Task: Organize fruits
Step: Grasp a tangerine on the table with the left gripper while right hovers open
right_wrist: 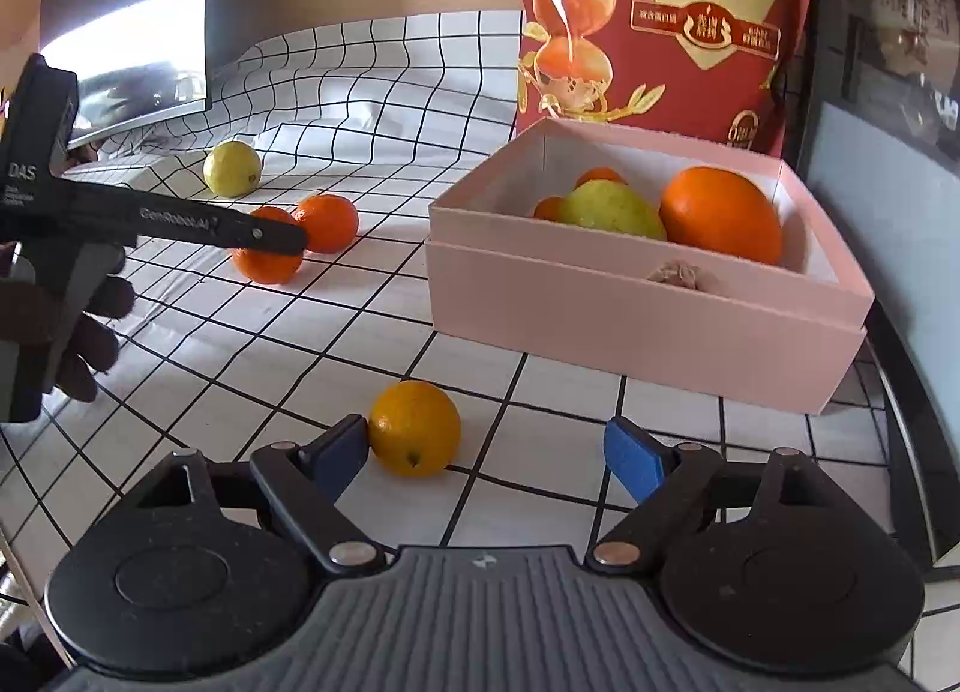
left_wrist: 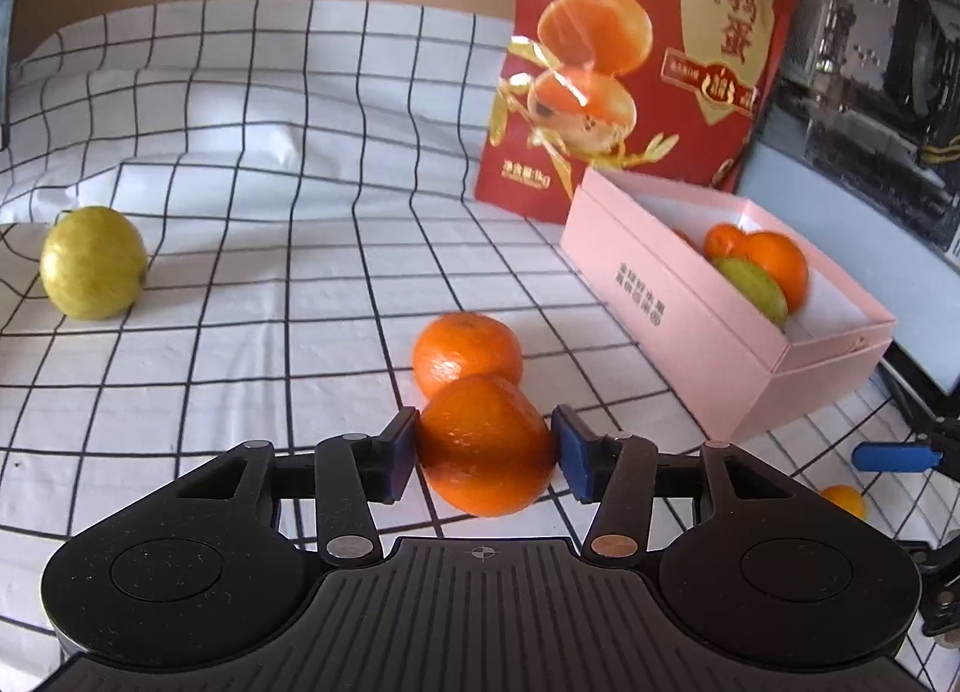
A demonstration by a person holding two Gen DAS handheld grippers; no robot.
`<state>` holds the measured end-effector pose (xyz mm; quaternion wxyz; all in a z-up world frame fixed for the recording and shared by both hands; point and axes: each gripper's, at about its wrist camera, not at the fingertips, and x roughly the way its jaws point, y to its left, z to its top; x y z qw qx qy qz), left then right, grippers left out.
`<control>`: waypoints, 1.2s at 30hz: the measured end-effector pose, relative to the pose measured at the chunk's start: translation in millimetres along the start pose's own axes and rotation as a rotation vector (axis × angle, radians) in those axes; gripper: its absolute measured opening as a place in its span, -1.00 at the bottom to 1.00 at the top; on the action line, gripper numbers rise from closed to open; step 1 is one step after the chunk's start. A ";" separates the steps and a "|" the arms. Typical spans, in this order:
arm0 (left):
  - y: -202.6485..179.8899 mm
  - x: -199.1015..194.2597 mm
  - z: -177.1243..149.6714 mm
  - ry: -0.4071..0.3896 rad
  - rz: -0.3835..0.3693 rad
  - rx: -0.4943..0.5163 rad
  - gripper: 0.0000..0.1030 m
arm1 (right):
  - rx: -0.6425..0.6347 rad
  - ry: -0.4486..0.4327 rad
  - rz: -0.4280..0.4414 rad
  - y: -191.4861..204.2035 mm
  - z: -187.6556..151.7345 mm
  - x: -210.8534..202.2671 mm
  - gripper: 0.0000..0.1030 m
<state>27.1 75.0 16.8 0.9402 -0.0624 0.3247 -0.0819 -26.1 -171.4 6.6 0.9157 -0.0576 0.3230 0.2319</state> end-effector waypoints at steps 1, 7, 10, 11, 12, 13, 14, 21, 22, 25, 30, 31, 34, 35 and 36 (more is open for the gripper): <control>-0.8 0.8 -0.5 -0.001 0.008 0.001 0.03 | 0.007 0.001 0.003 -0.9 -0.1 0.2 0.67; -1.1 -17.8 -2.7 -0.054 0.006 -0.032 0.02 | 0.049 0.008 0.025 -7.6 0.3 1.9 0.70; -9.8 -40.6 -9.1 -0.097 -0.057 -0.050 0.02 | 0.063 0.010 0.031 -9.5 0.2 2.3 0.71; -15.0 -47.0 -13.5 -0.104 -0.086 -0.051 0.02 | 0.064 0.009 0.030 -9.0 -0.1 2.0 0.71; -20.5 -51.3 -17.9 -0.104 -0.107 -0.048 0.02 | 0.064 0.009 0.030 -8.6 0.1 2.2 0.72; -27.1 -54.4 -22.9 -0.100 -0.124 -0.042 0.02 | 0.063 0.009 0.029 -8.3 0.0 2.2 0.72; -34.2 -56.3 -28.2 -0.091 -0.138 -0.036 0.02 | 0.061 0.010 0.029 -7.9 0.0 2.5 0.73; -68.8 -46.7 -54.7 -0.019 -0.147 0.000 0.02 | 0.050 0.016 0.026 -7.3 0.5 3.6 0.75; -71.1 -43.3 -57.3 -0.009 -0.145 0.003 0.02 | 0.046 0.019 0.025 -6.9 0.9 4.2 0.77; -73.7 -34.4 -64.0 0.010 -0.134 -0.006 0.02 | 0.020 0.031 0.017 -3.6 2.1 6.6 0.80; -73.8 -32.8 -64.9 -0.008 -0.127 -0.007 0.02 | -0.033 0.061 -0.007 3.9 4.3 11.5 0.91; -74.9 -32.4 -65.7 -0.014 -0.125 0.001 0.02 | -0.037 0.068 0.005 3.0 4.6 12.1 0.98; -74.8 -32.2 -65.7 -0.018 -0.128 0.006 0.02 | -0.057 0.088 0.023 2.6 6.3 13.4 1.00; -73.9 -32.2 -65.8 -0.018 -0.131 0.003 0.02 | -0.059 0.092 0.023 2.7 6.4 13.2 1.00; -72.8 -32.4 -66.1 -0.017 -0.135 -0.002 0.02 | -0.059 0.096 0.021 3.2 6.1 12.4 1.00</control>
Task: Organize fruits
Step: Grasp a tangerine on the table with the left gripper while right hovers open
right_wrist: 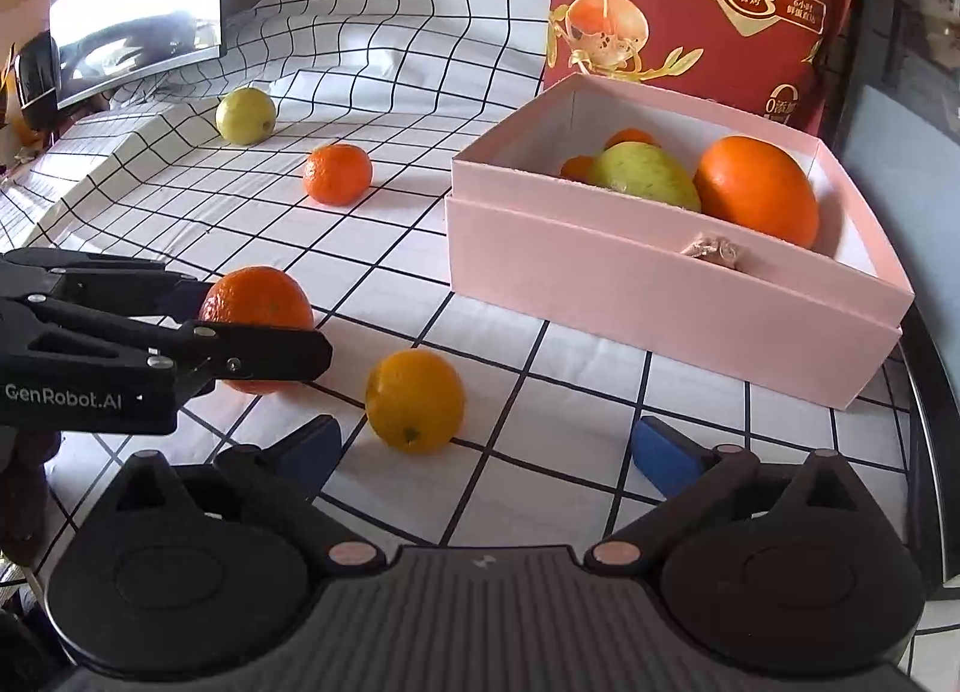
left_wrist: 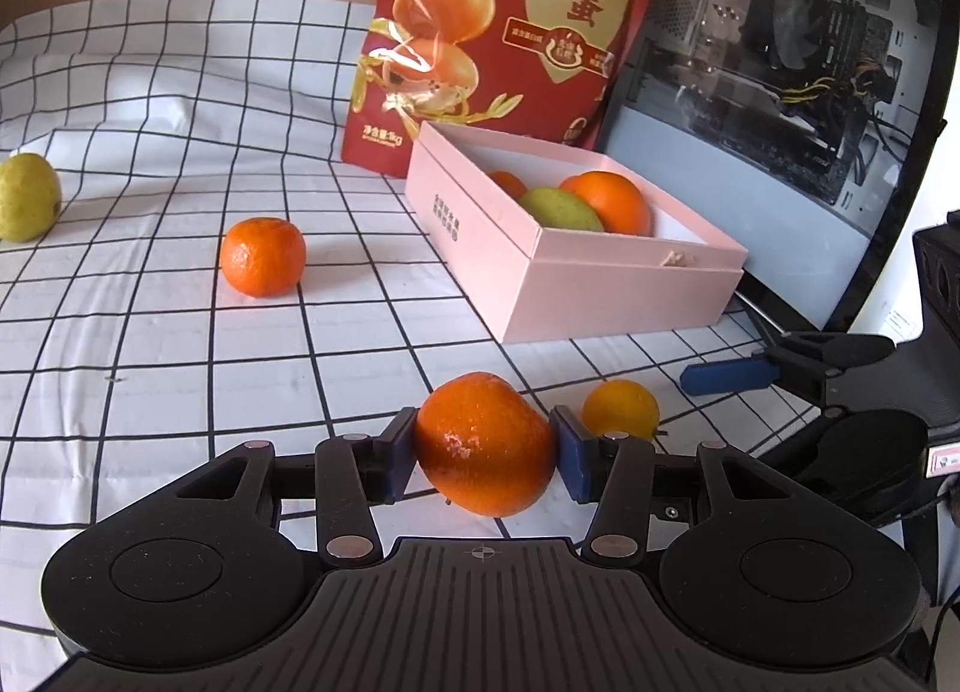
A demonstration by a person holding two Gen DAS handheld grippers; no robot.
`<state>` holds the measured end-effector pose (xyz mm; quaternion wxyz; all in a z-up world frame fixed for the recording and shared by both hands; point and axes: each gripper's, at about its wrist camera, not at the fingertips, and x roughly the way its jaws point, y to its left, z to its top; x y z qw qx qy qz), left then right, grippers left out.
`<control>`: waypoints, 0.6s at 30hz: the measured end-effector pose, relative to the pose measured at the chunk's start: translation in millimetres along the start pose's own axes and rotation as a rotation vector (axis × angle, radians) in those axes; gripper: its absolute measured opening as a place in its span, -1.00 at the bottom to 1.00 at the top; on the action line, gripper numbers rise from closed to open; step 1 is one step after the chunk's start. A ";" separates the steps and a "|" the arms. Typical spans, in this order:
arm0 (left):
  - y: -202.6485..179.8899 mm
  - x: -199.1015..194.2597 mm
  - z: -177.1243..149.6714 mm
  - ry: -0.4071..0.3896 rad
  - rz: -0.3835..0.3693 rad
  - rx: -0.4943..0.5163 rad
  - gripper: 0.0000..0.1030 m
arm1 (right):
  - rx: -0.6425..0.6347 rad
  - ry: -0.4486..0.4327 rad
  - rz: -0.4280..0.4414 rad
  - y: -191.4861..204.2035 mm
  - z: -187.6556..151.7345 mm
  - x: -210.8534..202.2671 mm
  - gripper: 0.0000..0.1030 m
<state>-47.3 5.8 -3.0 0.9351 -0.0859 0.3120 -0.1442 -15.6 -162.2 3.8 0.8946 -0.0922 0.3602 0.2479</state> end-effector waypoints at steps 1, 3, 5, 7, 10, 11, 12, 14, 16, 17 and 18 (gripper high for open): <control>0.9 -0.9 -0.4 -0.003 0.006 -0.002 0.02 | 0.002 0.003 -0.004 0.7 -0.8 -1.1 1.00; 2.5 -4.0 -1.5 -0.013 0.040 0.000 0.02 | 0.006 0.005 -0.012 3.1 -3.0 -3.7 1.00; 8.3 -8.4 -2.6 -0.026 0.067 -0.012 0.02 | 0.003 0.001 -0.008 2.9 -4.9 -4.9 1.00; 17.0 -10.0 -3.5 -0.026 0.067 -0.042 0.02 | 0.004 -0.008 -0.003 2.1 -6.3 -5.5 1.00; 24.9 -10.2 -4.4 -0.028 0.038 -0.088 0.02 | 0.003 -0.013 -0.005 3.9 -7.9 -7.2 1.00; 24.5 -10.3 -4.9 -0.029 0.039 -0.087 0.02 | 0.003 -0.014 -0.004 4.0 -8.2 -7.6 1.00; 23.9 -10.3 -5.4 -0.030 0.041 -0.085 0.02 | 0.004 -0.014 -0.003 3.9 -8.2 -7.6 1.00; 22.5 -9.6 -5.9 -0.027 0.045 -0.079 0.02 | 0.004 -0.015 -0.004 4.2 -8.8 -8.2 1.00; 23.6 -9.7 -6.1 -0.026 0.042 -0.080 0.02 | 0.006 -0.017 -0.003 3.8 -9.3 -8.4 1.00; 24.4 -9.8 -6.6 -0.028 0.039 -0.083 0.02 | 0.007 -0.018 -0.001 3.6 -9.2 -8.5 1.00; 25.1 -9.9 -6.8 -0.030 0.038 -0.086 0.02 | 0.008 -0.018 -0.001 3.5 -9.1 -8.5 1.00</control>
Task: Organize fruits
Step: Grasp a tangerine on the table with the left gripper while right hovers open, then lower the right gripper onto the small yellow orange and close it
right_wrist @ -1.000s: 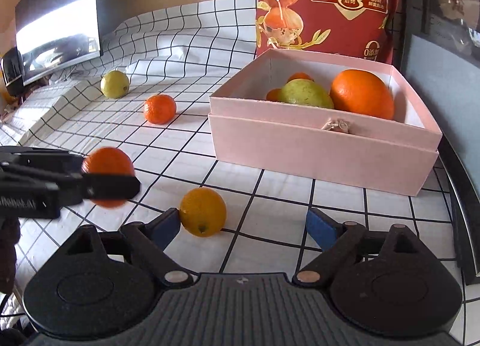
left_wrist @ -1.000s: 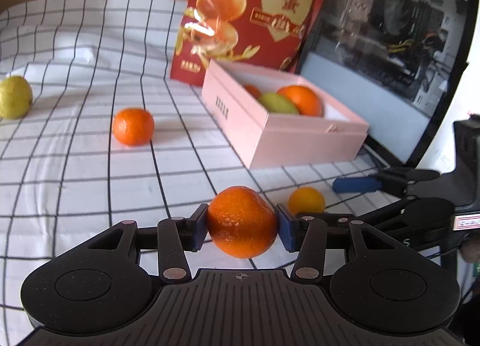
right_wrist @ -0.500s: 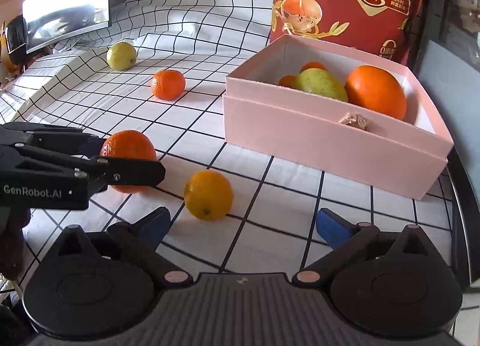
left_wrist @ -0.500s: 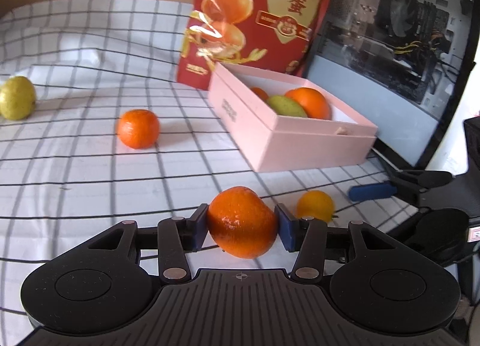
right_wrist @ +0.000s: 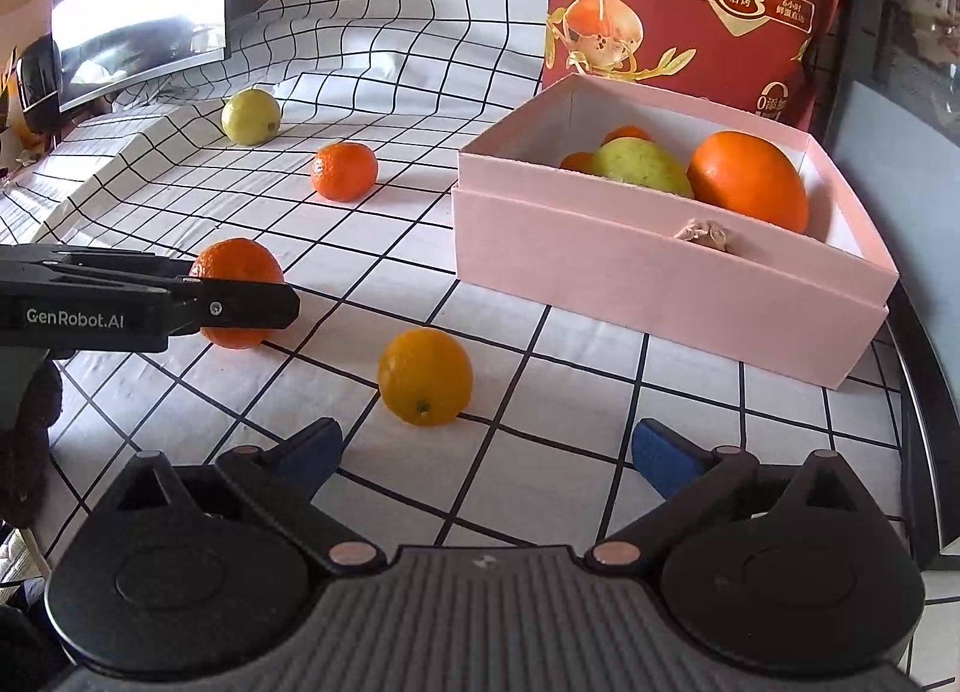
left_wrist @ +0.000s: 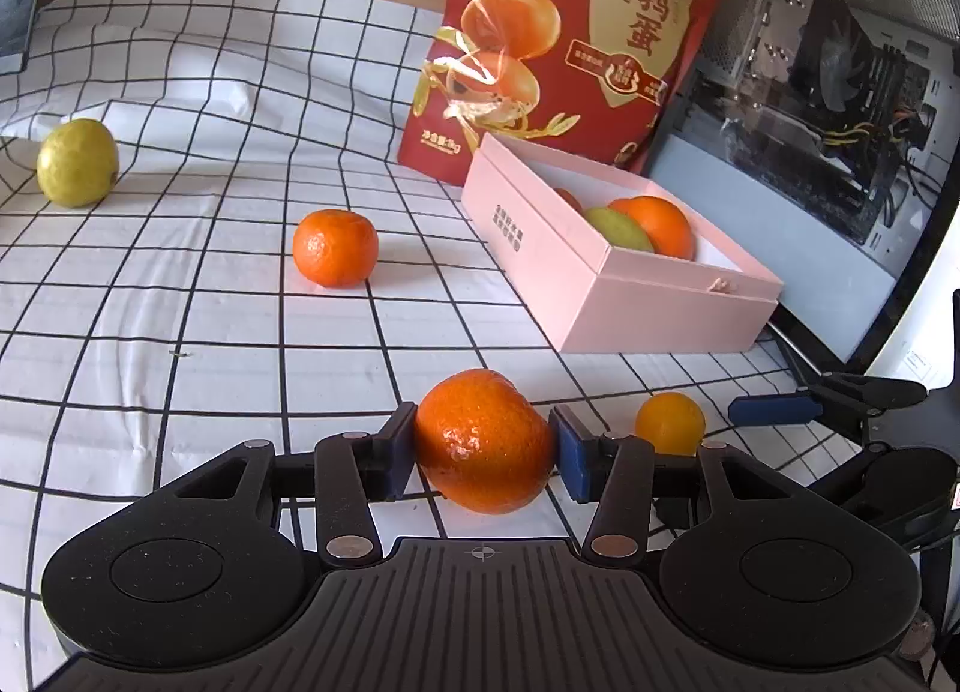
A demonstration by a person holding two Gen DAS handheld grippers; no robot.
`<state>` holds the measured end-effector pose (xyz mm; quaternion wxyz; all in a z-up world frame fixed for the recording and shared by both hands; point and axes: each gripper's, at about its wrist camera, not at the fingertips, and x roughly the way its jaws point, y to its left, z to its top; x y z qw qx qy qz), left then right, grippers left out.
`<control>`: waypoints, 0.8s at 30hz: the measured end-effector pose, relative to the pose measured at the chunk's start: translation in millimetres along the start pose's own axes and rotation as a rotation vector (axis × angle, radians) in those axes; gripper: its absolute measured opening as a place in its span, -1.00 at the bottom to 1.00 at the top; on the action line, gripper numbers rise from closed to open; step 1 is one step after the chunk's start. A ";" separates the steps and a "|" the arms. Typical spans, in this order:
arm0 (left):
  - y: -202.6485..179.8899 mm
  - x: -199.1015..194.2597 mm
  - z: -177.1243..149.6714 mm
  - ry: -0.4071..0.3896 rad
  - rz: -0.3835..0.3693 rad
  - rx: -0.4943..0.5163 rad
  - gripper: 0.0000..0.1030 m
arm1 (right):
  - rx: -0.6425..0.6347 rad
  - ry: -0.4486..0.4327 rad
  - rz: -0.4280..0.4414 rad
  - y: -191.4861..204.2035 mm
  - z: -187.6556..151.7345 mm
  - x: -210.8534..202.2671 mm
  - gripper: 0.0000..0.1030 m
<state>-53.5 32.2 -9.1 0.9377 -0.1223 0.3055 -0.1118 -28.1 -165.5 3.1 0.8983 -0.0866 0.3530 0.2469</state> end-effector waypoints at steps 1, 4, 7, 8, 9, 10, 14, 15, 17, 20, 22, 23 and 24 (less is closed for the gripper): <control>0.5 -0.1 -0.3 -0.002 -0.001 -0.002 0.02 | 0.000 0.000 -0.001 -0.1 0.1 0.2 1.00; 0.2 -1.0 -1.9 -0.007 0.001 -0.005 0.02 | 0.005 0.003 -0.009 -1.3 1.6 1.7 1.00; 1.4 -1.6 -3.4 -0.015 -0.004 -0.020 0.02 | 0.029 0.001 -0.018 -5.0 6.2 4.6 0.99; 1.5 -1.7 -3.7 -0.016 -0.005 -0.021 0.02 | 0.037 -0.005 -0.016 -6.9 7.8 5.3 0.99; 1.2 -1.8 -3.9 -0.017 -0.004 -0.021 0.02 | 0.045 -0.007 -0.024 -9.1 9.1 6.4 0.99; 1.3 -1.8 -3.9 -0.017 -0.004 -0.020 0.02 | 0.053 -0.004 -0.040 -10.8 10.0 8.0 0.99; 1.9 -1.5 -3.8 -0.017 -0.003 -0.019 0.02 | 0.043 -0.022 -0.060 -15.9 6.6 0.6 0.99; 1.6 -1.4 -4.0 -0.018 0.001 -0.017 0.02 | 0.029 -0.036 -0.082 -15.3 4.4 -3.5 0.99; 0.0 -1.2 -4.7 -0.019 0.012 -0.008 0.02 | -0.009 -0.066 -0.153 -12.0 -1.9 -13.1 0.95; -4.4 -0.7 -5.8 -0.022 0.030 0.009 0.02 | -0.042 -0.083 -0.206 -9.6 -8.9 -21.9 0.89; -6.8 -0.8 -6.7 -0.023 0.041 0.022 0.02 | -0.004 -0.077 -0.149 -12.9 -9.3 -25.9 0.87; -7.6 -0.8 -7.3 -0.023 0.044 0.026 0.02 | 0.032 -0.069 -0.102 -15.7 -8.4 -26.4 0.82; -7.9 -0.9 -7.4 -0.024 0.046 0.028 0.02 | 0.057 -0.063 -0.072 -16.8 -7.9 -25.8 0.80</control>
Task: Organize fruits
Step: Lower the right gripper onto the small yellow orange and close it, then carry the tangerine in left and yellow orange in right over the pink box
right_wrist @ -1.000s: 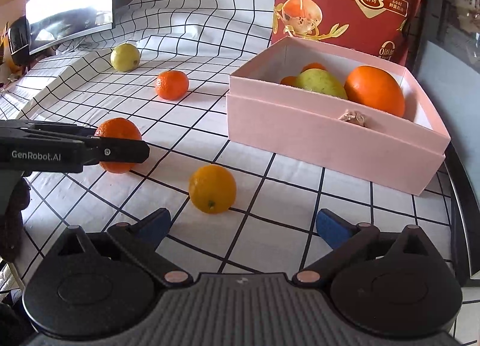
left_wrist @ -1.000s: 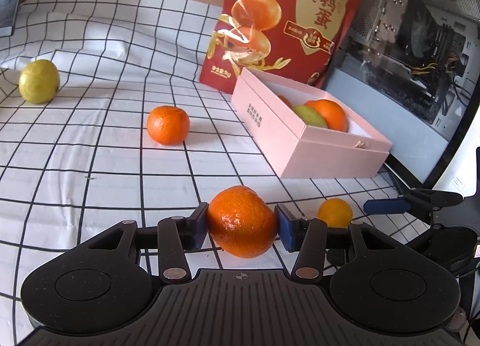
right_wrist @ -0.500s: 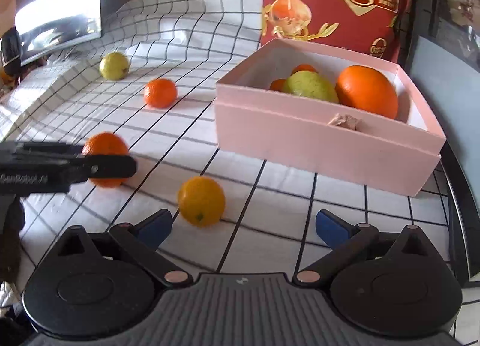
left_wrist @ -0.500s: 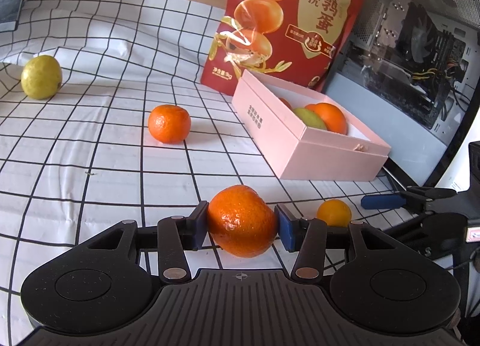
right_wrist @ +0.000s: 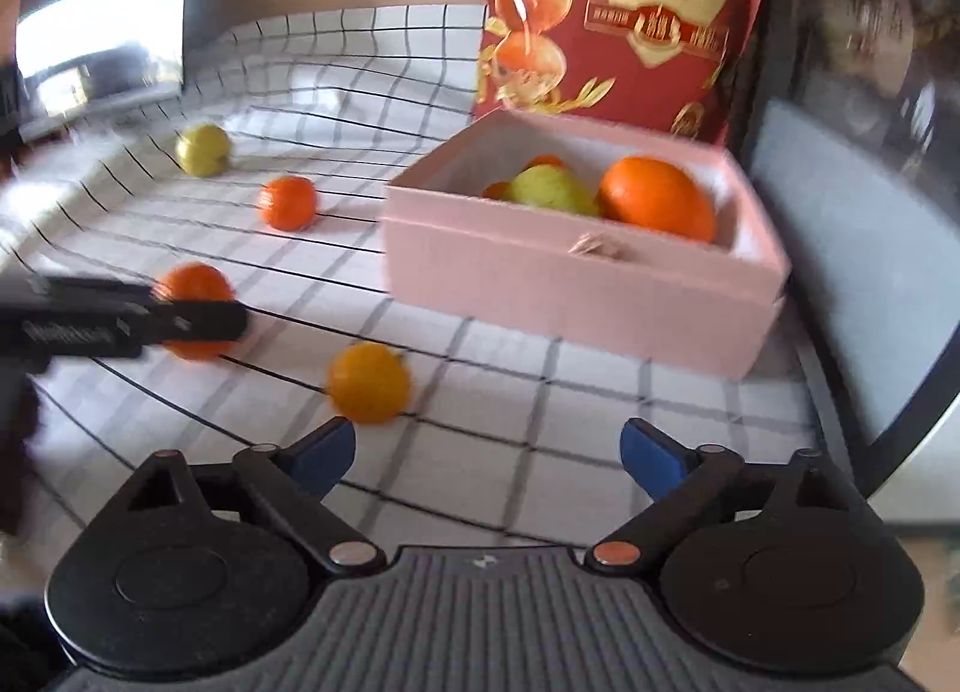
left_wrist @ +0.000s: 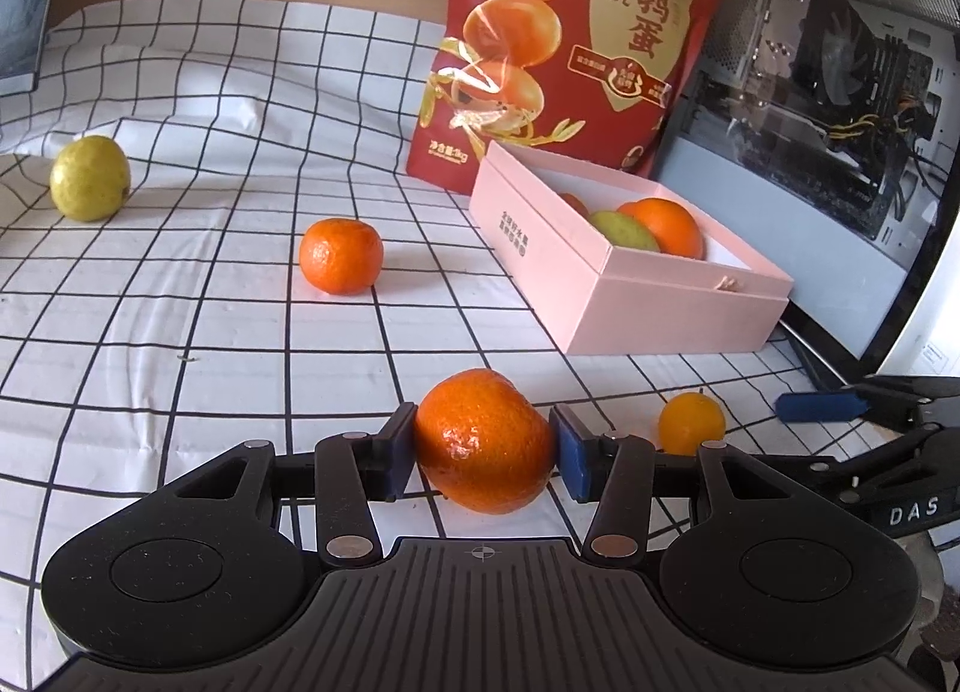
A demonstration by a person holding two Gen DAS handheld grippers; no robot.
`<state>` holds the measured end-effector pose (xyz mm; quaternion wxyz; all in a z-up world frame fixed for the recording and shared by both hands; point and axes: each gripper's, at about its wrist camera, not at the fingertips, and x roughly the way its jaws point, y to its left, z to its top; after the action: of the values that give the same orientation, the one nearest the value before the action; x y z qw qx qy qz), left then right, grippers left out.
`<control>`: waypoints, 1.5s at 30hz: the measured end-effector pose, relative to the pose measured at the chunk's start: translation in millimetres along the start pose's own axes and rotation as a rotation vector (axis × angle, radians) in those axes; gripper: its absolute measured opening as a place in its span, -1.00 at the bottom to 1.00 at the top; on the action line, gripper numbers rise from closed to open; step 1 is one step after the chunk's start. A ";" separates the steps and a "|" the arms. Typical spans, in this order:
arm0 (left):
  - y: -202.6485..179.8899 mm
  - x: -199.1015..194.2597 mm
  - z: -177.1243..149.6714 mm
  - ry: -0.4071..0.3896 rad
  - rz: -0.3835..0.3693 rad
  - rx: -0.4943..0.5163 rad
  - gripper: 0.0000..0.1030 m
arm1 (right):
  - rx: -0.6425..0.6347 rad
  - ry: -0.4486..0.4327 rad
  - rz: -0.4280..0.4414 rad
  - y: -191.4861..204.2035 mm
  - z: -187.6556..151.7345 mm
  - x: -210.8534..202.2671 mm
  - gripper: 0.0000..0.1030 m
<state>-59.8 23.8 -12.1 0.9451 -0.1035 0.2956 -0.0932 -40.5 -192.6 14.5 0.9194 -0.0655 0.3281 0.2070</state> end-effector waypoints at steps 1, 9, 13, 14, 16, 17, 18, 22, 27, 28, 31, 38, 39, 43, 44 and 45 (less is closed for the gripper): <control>-0.1 0.5 0.0 0.000 0.000 0.001 0.02 | 0.026 0.012 0.034 -0.7 2.0 3.0 0.74; 3.7 0.5 -1.1 0.001 -0.016 -0.019 0.02 | -0.041 0.021 0.030 25.2 8.7 25.1 0.55; 6.4 -0.4 -2.2 -0.004 -0.028 -0.039 0.02 | -0.043 0.018 0.043 28.1 11.4 29.2 0.55; 7.0 -0.6 -2.6 -0.006 -0.031 -0.044 0.02 | -0.042 0.015 0.044 28.2 11.4 29.4 0.55; 8.1 -0.8 -3.3 -0.009 -0.037 -0.049 0.02 | -0.040 0.010 0.045 28.2 10.9 28.8 0.52; 8.1 -0.8 -3.6 -0.009 -0.038 -0.050 0.02 | -0.040 0.008 0.046 27.9 11.0 29.1 0.50; 8.0 -0.7 -3.7 -0.010 -0.038 -0.051 0.02 | -0.043 0.006 0.047 28.4 10.8 28.9 0.49; 8.5 -0.8 -4.1 -0.007 -0.040 -0.054 0.02 | -0.057 -0.004 0.055 32.1 10.4 27.5 0.30; 9.0 -1.1 -4.7 -0.007 -0.041 -0.055 0.02 | -0.077 -0.019 0.066 37.3 11.8 27.4 0.00; 8.9 -1.2 -4.9 -0.007 -0.040 -0.056 0.02 | -0.078 -0.020 0.067 37.7 11.9 27.3 -0.02; 8.5 -1.7 -5.3 -0.008 -0.041 -0.058 0.02 | -0.073 -0.022 0.068 36.9 11.7 26.8 -0.11; 9.4 -2.3 -5.4 -0.009 -0.061 -0.062 0.02 | -0.039 -0.027 0.052 30.5 10.9 24.7 -0.35; 8.3 -2.8 -5.6 -0.015 -0.062 -0.060 0.02 | -0.042 -0.027 0.046 30.3 10.4 23.9 -0.35; 1.1 -8.6 -3.1 -0.029 -0.060 -0.015 0.01 | -0.035 -0.026 0.022 23.9 9.8 13.9 -0.35; -2.2 -9.3 -0.2 -0.026 -0.082 -0.013 0.01 | -0.026 -0.025 0.018 20.0 10.7 8.9 -0.35; -4.1 -9.9 4.6 -0.020 -0.113 -0.020 0.01 | -0.020 -0.026 0.014 16.7 11.6 4.2 -0.35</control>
<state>-65.6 22.9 -2.0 0.9402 -0.1305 0.2808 -0.1423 -38.0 -173.1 21.1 0.9213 -0.0700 0.3146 0.2175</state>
